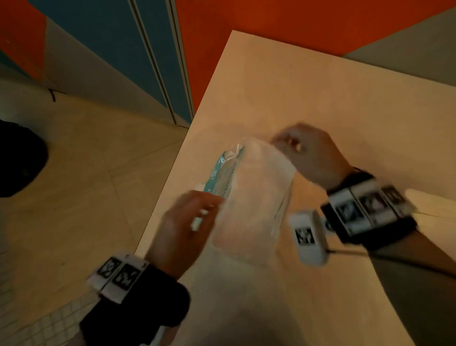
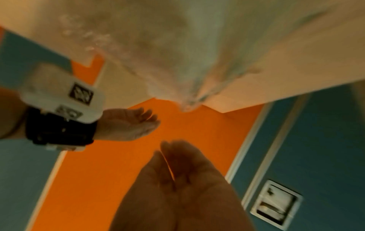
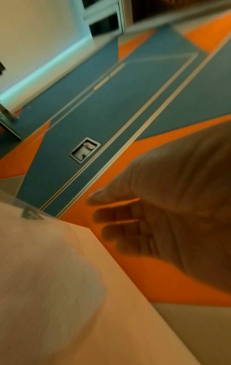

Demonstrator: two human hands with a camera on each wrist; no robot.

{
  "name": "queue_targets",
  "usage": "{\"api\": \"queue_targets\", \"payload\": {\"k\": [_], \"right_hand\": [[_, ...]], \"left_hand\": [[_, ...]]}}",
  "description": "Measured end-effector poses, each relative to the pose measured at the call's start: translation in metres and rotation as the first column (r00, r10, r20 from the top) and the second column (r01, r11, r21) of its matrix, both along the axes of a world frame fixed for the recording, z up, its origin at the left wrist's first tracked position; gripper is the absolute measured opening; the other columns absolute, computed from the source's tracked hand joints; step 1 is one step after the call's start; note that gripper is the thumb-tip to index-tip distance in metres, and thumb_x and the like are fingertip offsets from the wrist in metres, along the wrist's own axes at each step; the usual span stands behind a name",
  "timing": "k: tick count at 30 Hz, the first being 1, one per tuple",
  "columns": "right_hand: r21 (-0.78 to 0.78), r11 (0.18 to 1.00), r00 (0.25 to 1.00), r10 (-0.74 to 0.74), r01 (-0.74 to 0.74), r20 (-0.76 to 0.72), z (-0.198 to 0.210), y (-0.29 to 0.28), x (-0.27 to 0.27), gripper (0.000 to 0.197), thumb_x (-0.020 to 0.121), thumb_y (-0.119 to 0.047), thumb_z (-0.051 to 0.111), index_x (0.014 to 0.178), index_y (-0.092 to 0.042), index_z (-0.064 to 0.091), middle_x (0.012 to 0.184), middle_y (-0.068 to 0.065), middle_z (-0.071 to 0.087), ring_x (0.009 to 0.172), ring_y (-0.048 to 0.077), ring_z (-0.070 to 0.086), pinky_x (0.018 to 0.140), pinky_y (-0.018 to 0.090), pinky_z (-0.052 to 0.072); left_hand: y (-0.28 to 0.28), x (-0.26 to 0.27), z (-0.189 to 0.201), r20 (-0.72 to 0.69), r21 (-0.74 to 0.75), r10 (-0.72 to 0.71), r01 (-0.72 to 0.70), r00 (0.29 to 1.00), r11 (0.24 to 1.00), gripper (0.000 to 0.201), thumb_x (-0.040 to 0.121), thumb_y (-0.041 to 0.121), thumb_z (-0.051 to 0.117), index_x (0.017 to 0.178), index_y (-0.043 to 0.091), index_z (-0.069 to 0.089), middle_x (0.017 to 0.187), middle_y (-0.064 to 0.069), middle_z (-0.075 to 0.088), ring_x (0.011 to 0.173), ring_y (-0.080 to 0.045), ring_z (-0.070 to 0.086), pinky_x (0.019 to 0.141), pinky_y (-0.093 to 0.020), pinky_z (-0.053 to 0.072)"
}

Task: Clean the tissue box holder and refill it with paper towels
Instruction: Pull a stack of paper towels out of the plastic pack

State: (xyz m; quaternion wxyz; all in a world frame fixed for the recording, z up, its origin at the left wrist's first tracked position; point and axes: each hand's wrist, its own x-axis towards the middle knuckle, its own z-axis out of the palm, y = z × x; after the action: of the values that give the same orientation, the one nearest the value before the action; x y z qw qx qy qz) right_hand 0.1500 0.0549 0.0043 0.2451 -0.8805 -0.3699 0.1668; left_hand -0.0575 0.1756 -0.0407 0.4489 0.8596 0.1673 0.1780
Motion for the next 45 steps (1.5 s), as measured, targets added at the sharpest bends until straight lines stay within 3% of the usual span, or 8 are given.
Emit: {"api": "queue_targets", "payload": {"k": [3, 7, 15, 25, 30, 34, 39, 45], "right_hand": [[-0.215, 0.969, 0.984, 0.091, -0.123, -0.152, -0.002, -0.034, -0.046, 0.022, 0.093, -0.026, 0.05, 0.105, -0.014, 0.064, 0.109, 0.006, 0.058, 0.093, 0.015, 0.053, 0.075, 0.022, 0.038], [-0.279, 0.952, 0.962, 0.049, -0.127, -0.269, -0.017, -0.048, -0.092, 0.034, 0.093, -0.031, 0.052, 0.126, -0.025, 0.053, 0.152, 0.002, 0.024, 0.136, 0.018, 0.03, 0.106, 0.023, 0.027], [-0.279, 0.952, 0.966, 0.053, -0.125, -0.251, -0.029, -0.046, -0.118, 0.046, 0.097, -0.02, 0.045, 0.141, -0.018, 0.033, 0.158, 0.004, -0.008, 0.145, 0.017, -0.004, 0.112, 0.018, 0.005], [-0.168, 0.982, 0.965, 0.039, -0.085, -0.258, -0.044, -0.054, -0.12, 0.048, 0.091, -0.013, 0.055, 0.136, -0.019, 0.04, 0.158, 0.002, 0.002, 0.145, 0.015, 0.006, 0.11, 0.015, 0.011], [0.095, 0.961, 0.942, -0.232, 0.261, -0.243, -0.041, -0.058, -0.11, 0.052, 0.086, -0.015, 0.062, 0.134, -0.015, 0.042, 0.142, 0.007, 0.04, 0.132, 0.021, 0.037, 0.104, 0.02, 0.026], [0.238, 0.785, 0.789, -0.445, 0.571, -0.424, -0.033, -0.051, -0.089, 0.064, 0.084, -0.018, 0.065, 0.139, -0.015, 0.033, 0.142, 0.006, 0.04, 0.126, 0.016, 0.038, 0.107, 0.034, 0.034], [0.205, 0.647, 0.499, -0.311, 0.735, -0.809, -0.023, -0.02, -0.067, 0.074, 0.081, -0.01, 0.067, 0.143, -0.014, 0.026, 0.133, 0.012, 0.054, 0.112, 0.025, 0.056, 0.094, 0.044, 0.048], [0.218, 0.612, 0.527, -0.384, 0.76, -0.758, -0.032, -0.008, -0.07, 0.074, 0.077, -0.004, 0.067, 0.14, -0.016, 0.031, 0.124, 0.011, 0.059, 0.109, 0.029, 0.058, 0.093, 0.053, 0.049]], "left_hand": [[-0.024, 0.03, 0.002, -0.095, -0.056, -0.202, 0.197, 0.975, 0.979, 0.031, 0.081, 0.026, 0.051, 0.106, 0.014, 0.064, 0.11, -0.008, 0.067, 0.102, -0.01, 0.06, 0.091, -0.012, 0.043], [-0.032, 0.055, -0.026, -0.313, -0.042, -0.051, 0.04, 0.948, 0.998, 0.063, 0.077, 0.03, 0.047, 0.131, -0.001, 0.04, 0.143, -0.022, 0.037, 0.135, -0.031, 0.034, 0.11, -0.023, 0.021], [-0.036, 0.071, -0.036, -0.404, -0.103, 0.128, -0.184, 0.906, 0.978, 0.062, 0.085, 0.015, 0.056, 0.139, 0.009, 0.026, 0.146, -0.014, 0.034, 0.135, -0.025, 0.03, 0.108, -0.027, 0.018], [-0.03, 0.068, -0.024, -0.321, -0.322, 0.085, -0.193, 0.943, 0.927, 0.04, 0.077, 0.001, 0.061, 0.116, 0.003, 0.054, 0.107, -0.015, 0.059, 0.096, -0.027, 0.055, 0.067, -0.02, 0.039], [-0.016, 0.065, -0.02, -0.3, -0.683, 0.036, -0.241, 0.953, 0.69, 0.036, 0.076, -0.011, 0.056, 0.106, 0.007, 0.057, 0.077, -0.002, 0.06, 0.073, -0.022, 0.055, 0.062, -0.027, 0.046], [-0.006, 0.061, -0.027, -0.21, -0.805, 0.008, -0.177, 0.978, 0.567, 0.042, 0.068, -0.008, 0.063, 0.099, 0.02, 0.062, 0.09, -0.002, 0.066, 0.082, -0.022, 0.062, 0.066, -0.032, 0.056], [-0.006, 0.059, -0.029, -0.138, -0.876, -0.035, -0.106, 0.99, 0.471, 0.044, 0.056, 0.002, 0.061, 0.092, 0.026, 0.065, 0.084, 0.005, 0.073, 0.08, -0.015, 0.067, 0.06, -0.024, 0.056], [-0.01, 0.062, -0.022, -0.106, -0.859, -0.056, -0.063, 0.993, 0.507, 0.051, 0.052, -0.001, 0.054, 0.099, 0.018, 0.056, 0.064, 0.009, 0.074, 0.061, -0.007, 0.068, 0.052, -0.018, 0.054]]}}
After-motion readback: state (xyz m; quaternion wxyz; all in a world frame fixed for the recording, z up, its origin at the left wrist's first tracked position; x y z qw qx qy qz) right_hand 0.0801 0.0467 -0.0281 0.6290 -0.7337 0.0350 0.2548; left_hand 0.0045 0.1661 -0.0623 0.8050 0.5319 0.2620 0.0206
